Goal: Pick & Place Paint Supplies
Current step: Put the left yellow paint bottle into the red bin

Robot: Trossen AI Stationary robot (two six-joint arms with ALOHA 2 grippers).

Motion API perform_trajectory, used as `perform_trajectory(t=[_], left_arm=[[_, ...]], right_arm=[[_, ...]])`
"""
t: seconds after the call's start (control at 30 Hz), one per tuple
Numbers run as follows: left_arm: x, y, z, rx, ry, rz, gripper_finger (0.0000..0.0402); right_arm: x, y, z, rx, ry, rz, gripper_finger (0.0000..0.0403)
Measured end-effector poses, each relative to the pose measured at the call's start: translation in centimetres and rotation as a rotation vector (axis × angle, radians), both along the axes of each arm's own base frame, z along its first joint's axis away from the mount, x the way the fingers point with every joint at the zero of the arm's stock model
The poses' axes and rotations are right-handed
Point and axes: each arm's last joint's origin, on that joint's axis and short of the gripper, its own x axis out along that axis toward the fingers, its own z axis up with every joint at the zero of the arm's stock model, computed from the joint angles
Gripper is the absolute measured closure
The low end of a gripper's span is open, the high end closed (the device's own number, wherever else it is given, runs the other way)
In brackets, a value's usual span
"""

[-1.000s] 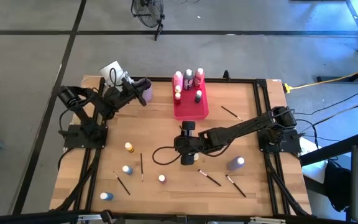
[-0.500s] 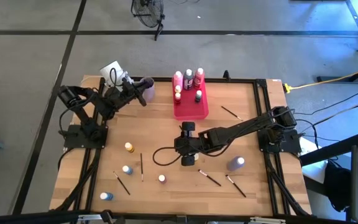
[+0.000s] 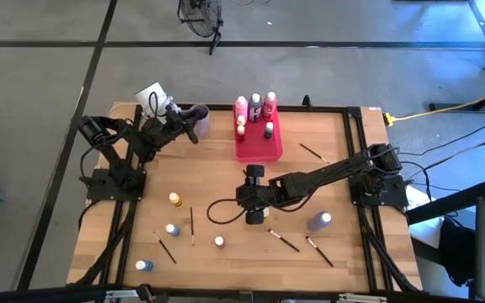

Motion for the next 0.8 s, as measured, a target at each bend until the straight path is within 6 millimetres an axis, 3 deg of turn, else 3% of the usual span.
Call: perform_trajectory(t=[0.23,0.43,0.6,0.8], left_arm=[[0.0,0.0,0.3,-0.023,-0.046,-0.006,0.0286],[-0.2,-0.6,2.5,0.023,-0.145,-0.112,0.0246],[-0.4,-1.7,4.6,0.030,-0.246,-0.330,0.0218],[-0.8,-3.3,6.9,0.093,-0.272,-0.567,0.0213]], right_arm=[[0.0,0.0,0.0,-0.002,-0.001,-0.002,0.0231],[0.0,0.0,0.0,-0.002,0.001,-0.002,0.0231],[-0.2,-0.2,0.1,-0.056,-0.020,-0.098,0.0231],[-2.4,0.1,2.1,-0.187,-0.082,-0.289,0.0231]])
